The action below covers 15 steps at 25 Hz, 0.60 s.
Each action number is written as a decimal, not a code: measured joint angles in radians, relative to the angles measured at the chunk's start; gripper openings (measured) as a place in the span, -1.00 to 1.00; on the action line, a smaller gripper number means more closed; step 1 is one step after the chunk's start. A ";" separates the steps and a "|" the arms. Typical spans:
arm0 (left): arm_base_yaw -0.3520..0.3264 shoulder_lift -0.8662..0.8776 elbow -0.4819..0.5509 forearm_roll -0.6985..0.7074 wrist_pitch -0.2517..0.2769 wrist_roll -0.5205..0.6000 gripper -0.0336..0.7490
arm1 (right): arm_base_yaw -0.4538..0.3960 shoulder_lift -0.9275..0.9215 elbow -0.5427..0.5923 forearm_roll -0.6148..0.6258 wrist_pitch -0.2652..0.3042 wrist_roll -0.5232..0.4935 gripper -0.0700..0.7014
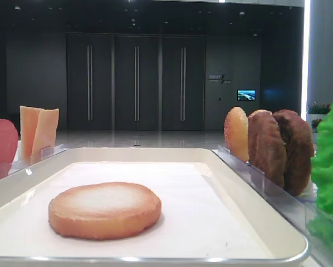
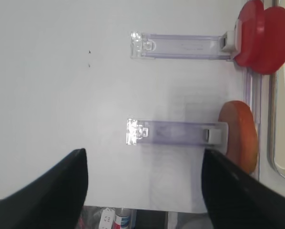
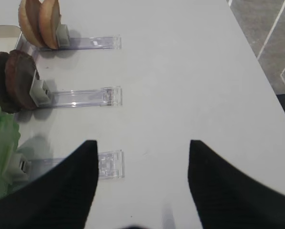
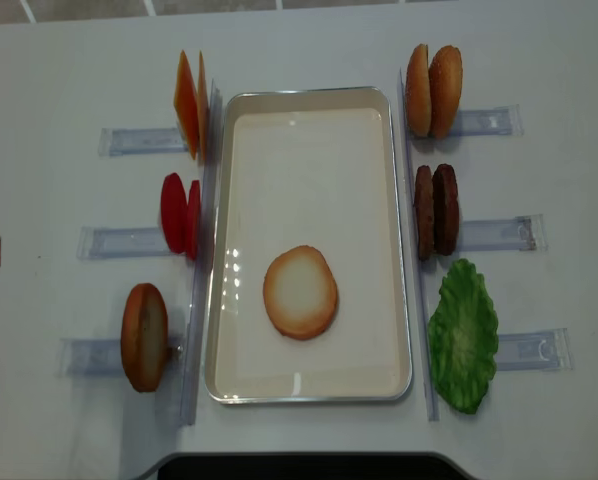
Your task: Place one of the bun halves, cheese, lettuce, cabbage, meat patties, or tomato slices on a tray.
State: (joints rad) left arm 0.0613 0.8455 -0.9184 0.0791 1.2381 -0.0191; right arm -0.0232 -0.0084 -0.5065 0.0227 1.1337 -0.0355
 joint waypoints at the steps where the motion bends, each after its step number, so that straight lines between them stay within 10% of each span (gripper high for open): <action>1: 0.000 -0.042 0.023 -0.001 0.001 0.002 0.53 | 0.000 0.000 0.000 0.000 0.000 0.000 0.22; 15: 0.000 -0.676 0.331 -0.037 -0.006 0.019 0.53 | 0.000 0.000 0.000 0.000 0.000 0.000 0.22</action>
State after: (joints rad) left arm 0.0613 0.1695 -0.5873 0.0424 1.2319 0.0000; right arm -0.0232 -0.0084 -0.5065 0.0227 1.1337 -0.0355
